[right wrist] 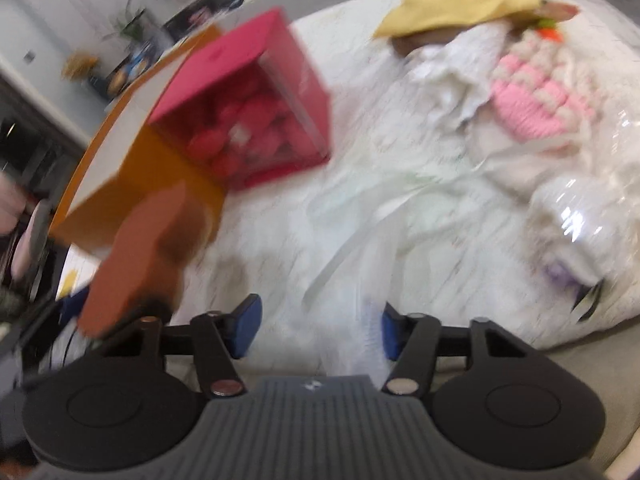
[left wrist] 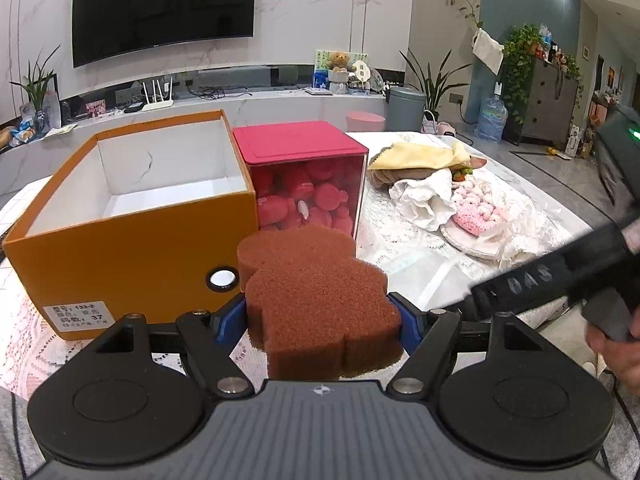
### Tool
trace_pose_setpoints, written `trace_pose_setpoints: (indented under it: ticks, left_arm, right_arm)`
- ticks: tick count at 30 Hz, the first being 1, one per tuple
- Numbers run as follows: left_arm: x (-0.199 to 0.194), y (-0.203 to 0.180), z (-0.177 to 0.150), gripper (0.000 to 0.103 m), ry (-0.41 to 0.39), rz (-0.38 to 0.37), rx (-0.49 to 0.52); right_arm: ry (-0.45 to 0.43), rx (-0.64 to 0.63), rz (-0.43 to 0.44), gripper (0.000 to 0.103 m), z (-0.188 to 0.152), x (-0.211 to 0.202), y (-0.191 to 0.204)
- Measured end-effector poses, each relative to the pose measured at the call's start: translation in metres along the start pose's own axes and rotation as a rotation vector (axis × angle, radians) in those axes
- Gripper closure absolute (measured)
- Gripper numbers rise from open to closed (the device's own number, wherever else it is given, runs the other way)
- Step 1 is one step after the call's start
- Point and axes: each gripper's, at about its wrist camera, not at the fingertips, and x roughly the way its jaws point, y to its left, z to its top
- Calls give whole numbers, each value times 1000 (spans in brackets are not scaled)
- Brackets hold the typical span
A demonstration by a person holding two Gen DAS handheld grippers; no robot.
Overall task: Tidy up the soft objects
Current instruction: 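Grasp and lift the white mesh bag with the right tool while the left tool holds the sponge, then lower the sponge into the orange box and open the left tool while the right tool carries the white bag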
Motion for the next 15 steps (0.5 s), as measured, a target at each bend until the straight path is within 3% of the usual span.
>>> trace_pose_setpoints:
  ticks: [3,4,5,8,15]
  left_arm:
    - [-3,6,1,18,-4,2,-17]
    - [-3,7,1,18,-5,1,-21]
    - [-4,8,1,18,-5,2,-24]
    - [-9,9,3,18,-13,1,-32]
    - [-31,12,14,18,-72,-36,-40]
  right_arm:
    - [1,-37,19,49,-5,-2,5]
    - [21,-30,17,69,-5,1,3]
    - [46,-16,8,103,-5,4,1]
    - [65,-17,-3,103,-7,3,2]
    - [-45,-48,98,103,-19,-36,18]
